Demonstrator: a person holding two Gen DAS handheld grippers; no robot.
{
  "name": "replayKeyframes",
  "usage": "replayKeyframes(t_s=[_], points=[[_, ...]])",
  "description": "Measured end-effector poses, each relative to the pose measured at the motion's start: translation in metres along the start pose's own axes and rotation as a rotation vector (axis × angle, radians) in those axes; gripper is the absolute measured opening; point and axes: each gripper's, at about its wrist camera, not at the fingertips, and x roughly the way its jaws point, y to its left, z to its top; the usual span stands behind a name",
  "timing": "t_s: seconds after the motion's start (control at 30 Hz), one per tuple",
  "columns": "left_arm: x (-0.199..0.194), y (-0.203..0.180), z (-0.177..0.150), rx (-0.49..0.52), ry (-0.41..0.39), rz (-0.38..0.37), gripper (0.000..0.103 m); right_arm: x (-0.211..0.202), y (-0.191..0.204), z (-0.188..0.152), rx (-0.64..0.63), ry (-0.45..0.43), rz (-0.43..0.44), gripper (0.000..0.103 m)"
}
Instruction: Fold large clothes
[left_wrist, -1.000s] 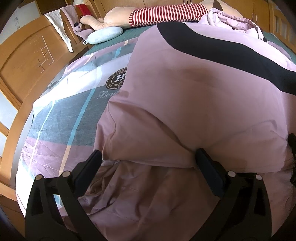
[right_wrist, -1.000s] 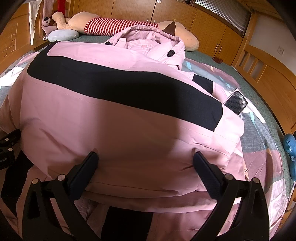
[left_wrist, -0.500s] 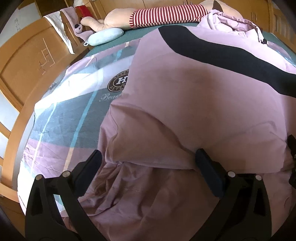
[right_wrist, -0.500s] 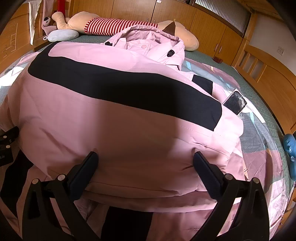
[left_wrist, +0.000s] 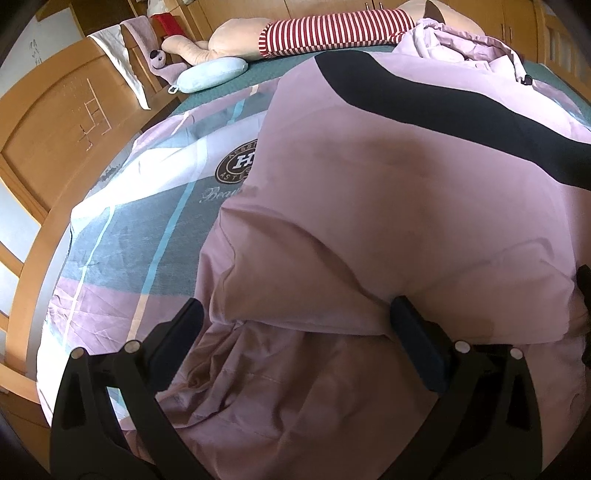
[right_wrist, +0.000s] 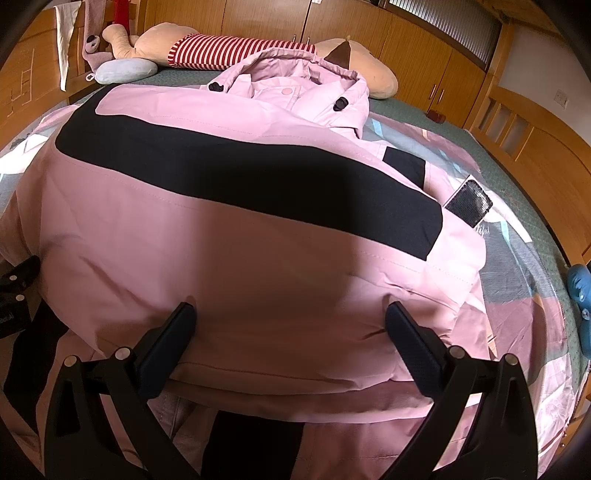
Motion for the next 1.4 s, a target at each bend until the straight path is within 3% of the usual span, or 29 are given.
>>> replayKeyframes(t_s=[0.07,0.23,0.3,0.33,0.43,0.53,0.73,0.8,0.87,0.93,1.03,1.1,1.17,1.4], points=[[-0.009,0.0,0.003,0.013,-0.016,0.024,0.101,0.0,0.0,0.0,-0.002,-0.001,-0.004,0.102],[-0.033,0.001,0.01,0.023,-0.196,0.087,0.101,0.0,0.0,0.0,-0.002,-0.003,-0.004,0.102],[-0.02,0.002,0.014,0.031,-0.145,0.064,0.101,0.0,0.0,0.0,0.0,-0.003,-0.003,0.102],[-0.004,0.004,0.014,0.024,-0.072,0.023,0.101,0.0,-0.001,0.0,0.001,-0.002,-0.001,0.102],[0.013,0.026,0.016,-0.104,0.0,-0.127,0.101,-0.001,-0.001,0.001,0.003,-0.002,0.002,0.102],[0.024,0.039,0.015,-0.185,0.042,-0.21,0.101,-0.003,-0.003,0.002,0.016,-0.006,-0.008,0.102],[0.014,0.027,0.011,-0.14,-0.001,-0.135,0.101,0.003,-0.038,0.003,0.143,0.044,-0.138,0.102],[0.013,0.024,0.011,-0.131,-0.007,-0.122,0.101,0.008,-0.062,0.001,0.263,0.077,-0.109,0.102],[0.012,0.024,0.011,-0.13,-0.008,-0.12,0.101,0.007,-0.068,0.001,0.301,0.071,-0.095,0.102],[0.01,0.023,0.009,-0.129,-0.01,-0.116,0.101,-0.002,-0.059,0.003,0.257,0.012,-0.116,0.102],[0.009,0.022,0.01,-0.119,-0.019,-0.1,0.101,-0.018,-0.039,0.008,0.171,-0.091,-0.046,0.102],[0.008,0.02,0.01,-0.11,-0.026,-0.087,0.101,-0.014,-0.027,0.008,0.119,-0.076,-0.029,0.102],[0.008,0.018,0.011,-0.103,-0.031,-0.077,0.101,0.005,-0.016,0.004,0.064,0.009,-0.054,0.102],[0.008,0.019,0.011,-0.101,-0.032,-0.078,0.101,0.006,-0.018,0.004,0.076,0.006,-0.046,0.102]])
